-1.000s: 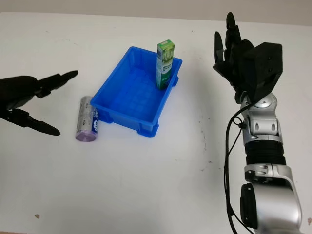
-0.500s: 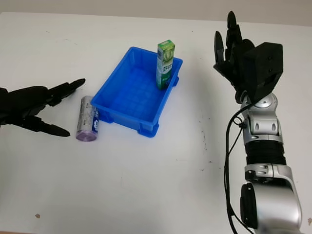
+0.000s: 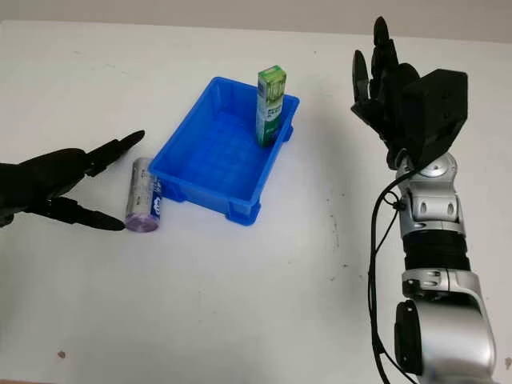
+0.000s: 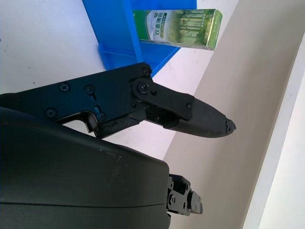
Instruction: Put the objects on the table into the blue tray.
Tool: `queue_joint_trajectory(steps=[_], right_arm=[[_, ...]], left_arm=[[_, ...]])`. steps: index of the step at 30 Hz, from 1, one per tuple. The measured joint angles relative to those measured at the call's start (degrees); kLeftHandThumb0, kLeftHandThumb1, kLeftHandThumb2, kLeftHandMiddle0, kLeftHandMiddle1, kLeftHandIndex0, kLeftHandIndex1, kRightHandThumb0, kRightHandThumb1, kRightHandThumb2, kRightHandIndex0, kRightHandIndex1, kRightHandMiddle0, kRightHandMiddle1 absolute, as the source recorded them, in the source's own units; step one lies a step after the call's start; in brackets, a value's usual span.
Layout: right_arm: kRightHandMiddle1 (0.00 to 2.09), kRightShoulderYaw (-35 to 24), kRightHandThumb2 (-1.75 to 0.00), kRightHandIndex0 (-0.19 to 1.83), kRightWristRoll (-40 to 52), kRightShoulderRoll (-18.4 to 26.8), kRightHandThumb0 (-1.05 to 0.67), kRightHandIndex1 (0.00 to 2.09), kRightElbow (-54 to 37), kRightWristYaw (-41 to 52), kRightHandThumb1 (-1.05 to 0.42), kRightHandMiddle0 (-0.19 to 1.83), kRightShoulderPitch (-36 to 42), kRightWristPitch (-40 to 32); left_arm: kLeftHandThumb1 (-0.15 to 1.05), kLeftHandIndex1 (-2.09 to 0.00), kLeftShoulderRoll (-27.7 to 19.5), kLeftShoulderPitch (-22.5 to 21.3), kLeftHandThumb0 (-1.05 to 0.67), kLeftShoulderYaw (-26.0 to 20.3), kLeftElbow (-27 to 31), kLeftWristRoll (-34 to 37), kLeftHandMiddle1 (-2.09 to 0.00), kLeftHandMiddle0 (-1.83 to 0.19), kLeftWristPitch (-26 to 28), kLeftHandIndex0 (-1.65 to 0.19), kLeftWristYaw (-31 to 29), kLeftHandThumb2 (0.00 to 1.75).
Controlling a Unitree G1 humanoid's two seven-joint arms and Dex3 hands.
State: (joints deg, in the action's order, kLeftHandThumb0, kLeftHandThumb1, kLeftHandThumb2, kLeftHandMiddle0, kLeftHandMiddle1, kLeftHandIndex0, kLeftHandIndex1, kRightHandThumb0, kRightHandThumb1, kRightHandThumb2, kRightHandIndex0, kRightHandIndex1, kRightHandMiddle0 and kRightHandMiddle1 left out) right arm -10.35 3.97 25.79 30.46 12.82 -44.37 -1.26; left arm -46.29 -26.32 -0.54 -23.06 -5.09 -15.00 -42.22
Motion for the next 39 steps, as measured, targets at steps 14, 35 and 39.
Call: queue_joint_trajectory(steps=[14, 35, 39], right_arm=[[0.00, -0.1, -0.73, -0.19, 1.0, 0.0, -0.63, 0.00, 0.0, -0.6, -1.05, -0.19, 0.0, -0.2], [0.00, -0.1, -0.71, -0.19, 1.2, 0.0, -0.64, 0.00, -0.3, -1.2, -1.05, -0.19, 0.0, -0.7], [0.00, -0.4, -0.70, -0.19, 1.5, 0.0, -0.64, 0.00, -0.3, -1.1, -1.05, -0.19, 0.0, -0.6]], left_arm=[[0.88, 0.00, 0.1, 2.5, -0.99, 0.7, 6.2, 0.9, 0.00, 0.19, -0.4, 0.19, -2.8, 0.04], [0.91, -1.63, 8.8, 9.9, -0.42, 1.5, 8.9, -24.6, -1.76, 0.15, -13.3, 0.16, 38.5, 0.06], [0.94, -2.06, 8.4, 9.4, -0.23, 3.2, 8.2, -30.6, -2.08, 0.08, -14.0, 0.17, 43.3, 0.06]])
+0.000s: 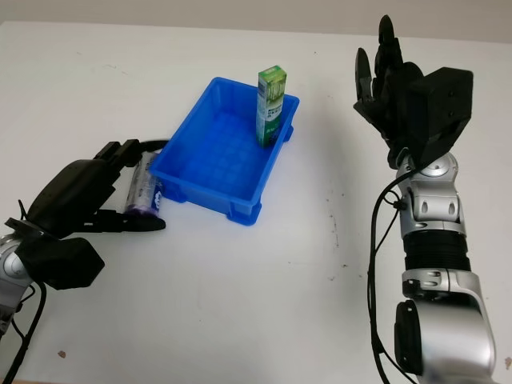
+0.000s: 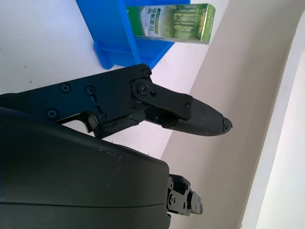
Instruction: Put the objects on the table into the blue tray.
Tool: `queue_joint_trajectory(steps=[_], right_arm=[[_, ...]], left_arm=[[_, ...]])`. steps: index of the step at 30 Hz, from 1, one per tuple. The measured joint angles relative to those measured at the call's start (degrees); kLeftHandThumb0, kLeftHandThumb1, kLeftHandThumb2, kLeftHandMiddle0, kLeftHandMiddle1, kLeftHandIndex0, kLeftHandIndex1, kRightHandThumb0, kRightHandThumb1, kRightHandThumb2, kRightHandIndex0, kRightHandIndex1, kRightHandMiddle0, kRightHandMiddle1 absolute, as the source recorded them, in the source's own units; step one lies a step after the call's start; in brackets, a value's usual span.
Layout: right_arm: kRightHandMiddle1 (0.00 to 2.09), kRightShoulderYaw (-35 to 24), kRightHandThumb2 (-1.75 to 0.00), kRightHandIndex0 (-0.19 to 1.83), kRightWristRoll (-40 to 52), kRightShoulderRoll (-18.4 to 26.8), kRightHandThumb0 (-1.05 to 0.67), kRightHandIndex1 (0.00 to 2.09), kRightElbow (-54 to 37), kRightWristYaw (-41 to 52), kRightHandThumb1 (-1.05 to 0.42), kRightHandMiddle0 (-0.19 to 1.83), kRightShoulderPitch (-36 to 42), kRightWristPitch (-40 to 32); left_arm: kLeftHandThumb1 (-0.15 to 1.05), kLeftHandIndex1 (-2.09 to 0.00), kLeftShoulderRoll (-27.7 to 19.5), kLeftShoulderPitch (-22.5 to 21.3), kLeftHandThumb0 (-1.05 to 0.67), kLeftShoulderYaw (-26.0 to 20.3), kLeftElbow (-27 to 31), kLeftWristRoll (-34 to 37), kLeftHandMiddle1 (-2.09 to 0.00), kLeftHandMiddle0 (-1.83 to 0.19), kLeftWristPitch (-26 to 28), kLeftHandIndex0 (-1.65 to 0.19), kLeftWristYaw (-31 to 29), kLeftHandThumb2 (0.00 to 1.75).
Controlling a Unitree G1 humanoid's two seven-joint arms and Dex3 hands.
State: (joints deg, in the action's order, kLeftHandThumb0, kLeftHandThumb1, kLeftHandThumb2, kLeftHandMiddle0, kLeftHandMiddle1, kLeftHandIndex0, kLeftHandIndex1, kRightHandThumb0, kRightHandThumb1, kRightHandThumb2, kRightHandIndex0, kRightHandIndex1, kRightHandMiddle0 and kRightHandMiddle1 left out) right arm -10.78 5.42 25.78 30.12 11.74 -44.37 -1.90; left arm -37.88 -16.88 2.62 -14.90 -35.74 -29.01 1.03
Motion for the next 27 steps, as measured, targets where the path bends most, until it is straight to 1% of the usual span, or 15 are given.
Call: queue_joint_trajectory(steps=[1, 4, 8, 11, 14, 15, 18, 20, 21, 23, 25, 27], right_arm=[[0.00, -0.1, -0.70, -0.19, 0.0, 0.0, -0.64, 0.00, 0.0, 0.0, -1.05, -0.19, 0.0, 0.0], [0.00, -0.2, -0.70, -0.19, 0.0, 0.0, -0.65, 0.00, 0.0, 0.0, -1.05, -0.19, 0.0, 0.0], [0.00, -0.4, -0.70, -0.19, 0.1, 0.0, -0.65, 0.00, 0.0, 0.1, -1.05, -0.19, 0.0, 0.1], [0.00, -0.4, -0.70, -0.19, 0.1, 0.0, -0.65, 0.00, 0.0, 0.3, -1.05, -0.19, 0.0, 0.2], [0.00, -0.5, -0.70, -0.19, 0.2, 0.0, -0.66, 0.00, 0.0, 0.7, -1.05, -0.19, 0.0, 0.3], [0.00, -0.5, -0.70, -0.19, 0.2, 0.0, -0.66, 0.00, 0.0, 0.7, -1.05, -0.19, 0.0, 0.3], [0.00, -0.6, -0.71, -0.19, 0.1, 0.0, -0.65, 0.00, 0.1, 0.9, -1.05, -0.19, 0.0, 0.8], [0.00, -0.6, -0.71, -0.19, 0.1, 0.0, -0.64, 0.00, 0.1, 1.0, -1.05, -0.19, 0.0, 0.9], [0.00, -0.6, -0.72, -0.19, 0.1, 0.0, -0.63, 0.00, 0.2, 1.0, -1.05, -0.19, 0.0, 1.0], [0.00, -0.7, -0.72, -0.19, 0.1, 0.0, -0.63, 0.00, 0.2, 1.3, -1.05, -0.19, 0.0, 1.2], [0.00, -0.7, -0.72, -0.19, 0.1, 0.0, -0.63, 0.00, 0.3, 1.5, -1.05, -0.19, 0.0, 1.2], [0.00, -0.8, -0.71, -0.19, 0.2, 0.0, -0.63, 0.00, 0.3, 1.5, -1.05, -0.19, 0.0, 1.2]], left_arm=[[0.95, -2.08, -0.2, -0.2, -0.17, 0.4, -0.2, -1.2, -2.09, -0.01, -0.1, 0.15, 1.0, 0.06], [0.98, -2.09, -0.9, -0.8, -0.10, 1.6, -1.4, -5.0, -2.09, -0.15, -0.2, 0.11, 4.6, 0.06], [1.01, -2.09, -1.2, -1.7, -0.09, 2.9, -3.1, -7.4, -2.09, -0.19, -0.5, 0.11, 7.7, 0.06], [1.01, -2.09, -1.2, -2.2, -0.09, 3.3, -4.3, -7.1, -2.09, -0.15, -0.9, 0.13, 8.4, 0.06], [1.02, -2.09, -1.3, -2.4, -0.10, 3.3, -4.7, -6.2, -2.09, -0.09, -0.8, 0.16, 7.8, 0.06], [1.03, -2.09, -1.4, -2.5, -0.11, 3.3, -4.7, -5.8, -2.09, -0.03, -0.7, 0.18, 7.5, 0.06], [1.00, -2.09, -2.0, -2.7, -0.12, 3.3, -4.7, -4.9, -2.09, 0.00, -0.1, 0.17, 6.7, 0.05], [1.01, -2.09, -2.3, -3.1, -0.13, 3.2, -4.9, -3.8, -2.09, 0.04, 0.3, 0.19, 6.2, 0.05], [1.03, -2.09, -2.3, -3.4, -0.15, 2.9, -5.2, -2.6, -2.09, 0.08, 0.8, 0.19, 5.8, 0.06], [1.04, -2.09, -2.5, -5.0, -0.17, 1.7, -6.9, 0.3, -2.09, 0.08, 1.5, 0.19, 5.0, 0.06], [1.05, -2.09, -3.0, -7.7, -0.17, 0.1, -8.5, 3.1, -2.09, 0.06, 2.3, 0.17, 4.4, 0.06], [1.03, -2.09, -3.4, -10.7, -0.18, -1.8, -9.9, 5.4, -2.09, -0.01, 3.9, 0.11, 4.3, 0.05]])
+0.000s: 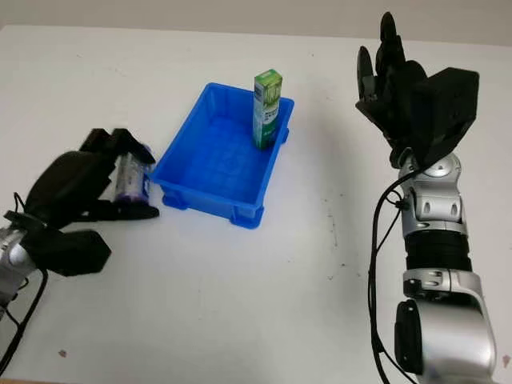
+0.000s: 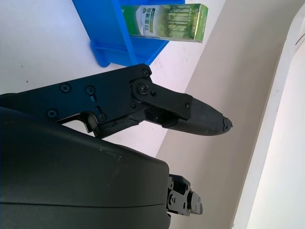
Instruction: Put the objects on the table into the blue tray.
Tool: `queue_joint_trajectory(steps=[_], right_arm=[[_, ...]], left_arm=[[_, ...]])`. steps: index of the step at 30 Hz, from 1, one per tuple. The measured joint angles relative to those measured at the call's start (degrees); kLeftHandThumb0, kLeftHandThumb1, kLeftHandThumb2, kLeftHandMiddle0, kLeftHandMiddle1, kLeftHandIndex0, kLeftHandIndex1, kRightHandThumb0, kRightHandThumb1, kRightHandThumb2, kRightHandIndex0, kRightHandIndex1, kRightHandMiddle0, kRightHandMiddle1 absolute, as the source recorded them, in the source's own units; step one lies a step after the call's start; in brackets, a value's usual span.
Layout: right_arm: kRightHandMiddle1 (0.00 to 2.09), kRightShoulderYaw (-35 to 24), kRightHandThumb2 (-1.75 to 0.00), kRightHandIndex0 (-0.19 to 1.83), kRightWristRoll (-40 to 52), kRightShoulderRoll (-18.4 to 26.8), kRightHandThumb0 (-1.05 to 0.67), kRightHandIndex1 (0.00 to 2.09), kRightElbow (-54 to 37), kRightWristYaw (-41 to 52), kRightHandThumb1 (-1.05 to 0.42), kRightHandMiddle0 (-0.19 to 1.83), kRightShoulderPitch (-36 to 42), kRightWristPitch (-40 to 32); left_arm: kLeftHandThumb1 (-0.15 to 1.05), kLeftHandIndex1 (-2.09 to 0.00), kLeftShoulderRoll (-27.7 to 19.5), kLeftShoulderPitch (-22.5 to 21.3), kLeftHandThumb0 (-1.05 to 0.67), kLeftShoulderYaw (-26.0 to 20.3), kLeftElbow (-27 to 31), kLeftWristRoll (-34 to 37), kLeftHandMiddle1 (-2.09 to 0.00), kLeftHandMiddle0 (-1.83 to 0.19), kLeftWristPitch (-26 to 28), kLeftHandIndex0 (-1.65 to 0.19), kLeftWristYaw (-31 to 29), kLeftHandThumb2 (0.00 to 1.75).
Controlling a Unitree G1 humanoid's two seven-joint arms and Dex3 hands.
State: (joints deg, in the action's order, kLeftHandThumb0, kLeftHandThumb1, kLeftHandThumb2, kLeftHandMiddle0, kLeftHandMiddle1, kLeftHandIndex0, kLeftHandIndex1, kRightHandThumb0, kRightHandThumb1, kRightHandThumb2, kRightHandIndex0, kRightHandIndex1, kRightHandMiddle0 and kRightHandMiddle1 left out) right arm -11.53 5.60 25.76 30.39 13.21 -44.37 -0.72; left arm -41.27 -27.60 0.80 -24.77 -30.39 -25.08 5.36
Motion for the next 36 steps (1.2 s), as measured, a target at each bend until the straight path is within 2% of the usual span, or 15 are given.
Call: queue_joint_trajectory(steps=[4, 9, 12, 13, 16, 19, 21, 23, 26, 29, 31, 36], right_arm=[[0.00, 0.0, -0.72, -0.19, 0.0, 0.0, -0.63, 0.00, 0.0, 0.1, -1.05, -0.19, 0.0, 0.0], [0.00, 0.0, -0.72, -0.19, -0.4, 0.0, -0.62, 0.00, 0.0, -0.1, -1.05, -0.19, 0.0, 0.0], [0.00, 0.1, -0.72, -0.19, -0.6, 0.0, -0.61, 0.00, 0.0, -0.1, -1.05, -0.19, 0.0, 0.0], [0.00, 0.1, -0.72, -0.19, -0.6, 0.0, -0.60, 0.00, 0.0, -0.1, -1.05, -0.19, 0.0, 0.0], [0.00, 0.2, -0.72, -0.19, -1.0, 0.0, -0.60, 0.00, 0.0, -0.2, -1.05, -0.19, 0.0, 0.0], [0.00, 0.4, -0.73, -0.19, -1.3, 0.0, -0.60, 0.00, 0.0, -0.4, -1.05, -0.19, 0.0, 0.0], [0.00, 0.5, -0.73, -0.19, -1.3, 0.0, -0.59, 0.00, 0.0, -0.4, -1.05, -0.19, 0.0, 0.0], [0.00, 0.6, -0.73, -0.19, -1.3, 0.0, -0.59, 0.00, 0.0, -0.4, -1.05, -0.19, 0.0, 0.0], [0.00, 0.7, -0.72, -0.19, -1.3, -0.1, -0.60, 0.00, -0.3, -0.6, -1.05, -0.19, 0.1, 0.0], [0.00, 0.8, -0.72, -0.19, -1.4, -0.1, -0.60, 0.00, -0.6, -0.9, -1.05, -0.19, 0.1, -0.1], [0.00, 0.8, -0.71, -0.19, -1.4, -0.1, -0.60, 0.00, -1.0, -1.2, -1.05, -0.19, 0.4, -0.3], [0.00, 0.7, -0.71, -0.19, -1.2, -0.1, -0.60, 0.00, -2.1, -1.4, -1.05, -0.19, 1.4, -0.9]], left_arm=[[1.01, -2.09, -1.4, -5.1, -0.20, -2.0, -2.2, 1.6, -2.09, -0.04, 1.5, 0.09, 0.4, 0.05], [0.97, -2.09, -1.4, -7.4, -0.18, -3.5, 0.4, 3.2, -2.08, -0.14, 6.0, -0.03, 0.5, 0.04], [0.95, -2.06, -1.4, -9.6, -0.13, -4.2, 2.1, 5.2, -2.01, -0.18, 4.6, -0.06, 0.5, 0.05], [0.94, -2.08, -1.4, -10.3, -0.15, -4.5, 2.7, 6.3, -2.03, -0.22, 3.8, -0.08, 0.3, 0.05], [0.93, -2.09, -1.0, -12.0, -0.23, -5.1, 5.5, 10.6, -2.07, -0.25, 3.4, -0.11, -2.8, 0.05], [0.92, -2.08, 0.5, -13.3, -0.22, -4.9, 8.0, 13.9, -2.06, -0.25, 3.4, -0.12, -7.1, 0.05], [0.91, -2.06, 1.8, -13.9, -0.19, -3.8, 9.4, 16.5, -2.06, -0.25, 3.5, -0.14, -10.9, 0.05], [0.91, -2.07, 3.8, -14.7, -0.25, -2.5, 10.3, 19.1, -2.09, -0.22, 3.7, -0.13, -15.0, 0.05], [0.91, -2.07, 7.0, -16.4, -0.28, 0.6, 10.7, 19.7, -2.09, -0.24, 4.1, -0.14, -19.0, 0.05], [0.92, -2.09, 9.8, -17.6, -0.25, 2.7, 10.1, 19.7, -2.09, -0.26, 4.0, -0.12, -21.0, 0.06], [0.93, -2.09, 11.7, -18.3, -0.21, 4.2, 9.5, 19.2, -2.09, -0.29, 6.0, -0.15, -22.2, 0.06], [0.95, -2.09, 15.0, -18.5, -0.17, 7.3, 7.0, 17.4, -2.09, -0.25, 7.6, -0.12, -24.3, 0.06]])
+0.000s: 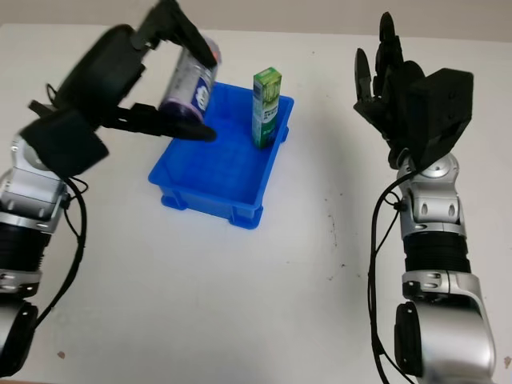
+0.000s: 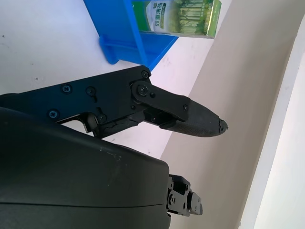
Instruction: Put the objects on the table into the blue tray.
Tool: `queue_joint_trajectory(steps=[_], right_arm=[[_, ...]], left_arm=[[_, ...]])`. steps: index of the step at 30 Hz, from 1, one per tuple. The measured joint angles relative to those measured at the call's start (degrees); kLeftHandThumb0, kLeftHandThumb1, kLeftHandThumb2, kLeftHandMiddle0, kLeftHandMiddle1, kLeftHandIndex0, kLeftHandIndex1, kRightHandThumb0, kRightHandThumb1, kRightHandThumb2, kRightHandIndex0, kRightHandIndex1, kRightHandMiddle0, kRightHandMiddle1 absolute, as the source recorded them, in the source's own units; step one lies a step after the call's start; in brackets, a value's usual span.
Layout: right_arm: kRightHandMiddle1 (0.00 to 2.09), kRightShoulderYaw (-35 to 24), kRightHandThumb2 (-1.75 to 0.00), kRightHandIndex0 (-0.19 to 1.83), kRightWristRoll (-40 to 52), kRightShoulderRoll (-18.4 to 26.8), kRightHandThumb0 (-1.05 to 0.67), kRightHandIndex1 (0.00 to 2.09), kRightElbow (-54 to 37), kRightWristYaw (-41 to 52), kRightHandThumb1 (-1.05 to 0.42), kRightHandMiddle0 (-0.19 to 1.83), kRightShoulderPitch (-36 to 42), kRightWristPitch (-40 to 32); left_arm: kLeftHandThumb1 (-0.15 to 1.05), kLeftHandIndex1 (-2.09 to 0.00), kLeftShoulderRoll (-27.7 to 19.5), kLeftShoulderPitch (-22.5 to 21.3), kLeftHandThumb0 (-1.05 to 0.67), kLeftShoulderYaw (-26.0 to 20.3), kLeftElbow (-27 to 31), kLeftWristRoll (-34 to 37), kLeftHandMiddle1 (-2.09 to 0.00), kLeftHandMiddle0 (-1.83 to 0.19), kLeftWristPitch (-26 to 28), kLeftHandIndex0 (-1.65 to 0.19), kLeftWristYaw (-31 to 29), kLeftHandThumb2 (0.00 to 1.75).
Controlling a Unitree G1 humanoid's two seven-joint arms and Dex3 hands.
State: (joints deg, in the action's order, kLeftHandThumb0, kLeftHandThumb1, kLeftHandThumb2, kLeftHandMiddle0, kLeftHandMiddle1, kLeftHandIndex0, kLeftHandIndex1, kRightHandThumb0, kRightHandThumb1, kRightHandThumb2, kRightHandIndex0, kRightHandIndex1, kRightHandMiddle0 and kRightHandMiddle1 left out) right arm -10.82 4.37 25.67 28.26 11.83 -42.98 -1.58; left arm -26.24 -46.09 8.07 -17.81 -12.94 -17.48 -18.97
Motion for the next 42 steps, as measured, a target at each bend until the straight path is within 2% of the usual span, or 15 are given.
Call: queue_joint_trajectory(steps=[6, 8, 9, 10, 12, 13, 15, 17, 19, 25, 30, 31, 35, 39, 42], right_arm=[[0.00, -0.1, -0.70, -0.19, 0.1, 0.0, -0.60, 0.00, -1.1, -0.5, -1.05, -0.19, 0.8, -0.8], [0.00, -0.1, -0.70, -0.19, 0.2, 0.0, -0.60, 0.00, -1.5, -0.5, -1.05, -0.19, 0.9, -1.5], [0.00, -0.1, -0.70, -0.19, 0.3, 0.0, -0.60, 0.00, -1.9, -0.5, -1.05, -0.19, 1.0, -1.9], [0.00, -0.1, -0.70, -0.19, 0.4, 0.0, -0.60, 0.00, -2.3, -0.5, -1.05, -0.19, 1.2, -2.4], [0.00, -0.1, -0.70, -0.19, 0.5, 0.0, -0.60, 0.00, -3.0, -0.6, -1.05, -0.19, 1.8, -2.8], [0.00, -0.1, -0.70, -0.19, 0.6, -0.1, -0.59, 0.00, -3.1, -0.6, -1.05, -0.19, 1.9, -2.9], [0.00, -0.1, -0.70, -0.19, 0.7, -0.1, -0.59, 0.00, -3.2, -0.6, -1.05, -0.19, 2.0, -3.1], [0.00, -0.1, -0.70, -0.19, 0.9, -0.1, -0.58, 0.00, -3.2, -0.6, -1.05, -0.19, 2.0, -3.2], [0.00, -0.1, -0.68, -0.19, 0.8, -0.1, -0.60, 0.00, -3.2, -0.4, -1.05, -0.19, 2.0, -3.2], [0.00, -0.1, -0.67, -0.19, 0.9, -0.1, -0.59, 0.00, -3.0, 0.0, -1.05, -0.19, 2.0, -3.1], [0.00, 0.0, -0.67, -0.19, 0.7, -0.1, -0.60, 0.00, -2.4, 0.2, -1.05, -0.19, 2.0, -2.7], [0.00, 0.0, -0.67, -0.19, 0.6, -0.1, -0.59, 0.00, -2.2, 0.2, -1.05, -0.19, 2.0, -2.7], [0.00, 0.0, -0.69, -0.19, 0.6, -0.1, -0.59, 0.00, -1.4, 0.7, -1.05, -0.19, 1.9, -2.2], [0.00, 0.0, -0.67, -0.19, 0.6, -0.1, -0.60, 0.00, -0.7, 0.8, -1.05, -0.19, 1.9, -1.9], [0.00, 0.0, -0.67, -0.19, 0.6, -0.1, -0.60, 0.00, -0.7, 0.7, -1.05, -0.19, 1.9, -1.6]], left_arm=[[0.94, -2.09, 1.4, 0.4, -0.15, 0.9, -3.0, 0.4, -2.09, -0.36, -0.9, -0.23, -2.8, 0.06], [0.96, -2.09, 1.7, 0.4, -0.19, 1.0, -4.5, 0.4, -2.09, -0.33, -2.3, -0.11, -3.0, 0.06], [0.97, -2.09, 1.8, 0.4, -0.24, 1.1, -5.2, 0.4, -2.09, -0.22, -2.9, 0.06, -3.1, 0.06], [0.97, -2.01, 1.9, 0.4, -0.26, 1.1, -5.9, 0.3, -2.03, -0.13, -3.3, 0.12, -3.2, 0.06], [0.96, -1.72, 1.9, 0.4, -0.30, 1.3, -6.9, 0.3, -1.76, 0.03, -4.1, 0.17, -3.6, 0.05], [0.96, -1.42, 1.9, 0.4, -0.35, 1.4, -7.1, 0.1, -1.46, 0.10, -4.5, 0.18, -3.8, 0.05], [0.96, -0.99, 1.7, 0.4, -0.43, 1.8, -7.3, -0.4, -0.95, 0.11, -5.0, 0.19, -4.7, 0.05], [0.95, -0.44, 1.5, 0.4, -0.54, 2.3, -7.3, -0.5, -0.31, 0.11, -5.3, 0.15, -6.0, 0.05], [0.93, -0.10, 1.3, 0.4, -0.67, 2.5, -7.2, -0.5, -0.07, 0.17, -5.1, 0.18, -7.5, 0.05], [0.98, 0.00, 0.8, 0.4, -0.86, 2.5, -6.1, -1.5, 0.00, 0.19, -4.5, 0.19, -8.7, 0.07], [1.04, 0.00, 0.8, 0.4, -0.92, 2.4, -6.0, -1.9, 0.00, 0.19, -6.2, 0.19, -6.8, 0.08], [1.04, 0.00, 0.8, 0.4, -0.94, 2.4, -6.1, -1.9, 0.00, 0.19, -6.8, 0.19, -6.6, 0.12], [1.05, 0.00, 0.9, 0.4, -0.89, 1.7, -6.6, -0.6, 0.00, 0.19, -9.4, 0.19, -5.5, 0.52], [1.05, 0.00, 1.6, 0.4, -0.82, -0.6, -8.6, 2.0, 0.00, 0.19, -13.2, 0.19, -2.7, 0.62], [1.05, 0.00, 1.8, 0.4, -0.80, -2.5, -9.9, 1.7, 0.00, 0.19, -14.6, 0.19, 2.0, 0.62]])
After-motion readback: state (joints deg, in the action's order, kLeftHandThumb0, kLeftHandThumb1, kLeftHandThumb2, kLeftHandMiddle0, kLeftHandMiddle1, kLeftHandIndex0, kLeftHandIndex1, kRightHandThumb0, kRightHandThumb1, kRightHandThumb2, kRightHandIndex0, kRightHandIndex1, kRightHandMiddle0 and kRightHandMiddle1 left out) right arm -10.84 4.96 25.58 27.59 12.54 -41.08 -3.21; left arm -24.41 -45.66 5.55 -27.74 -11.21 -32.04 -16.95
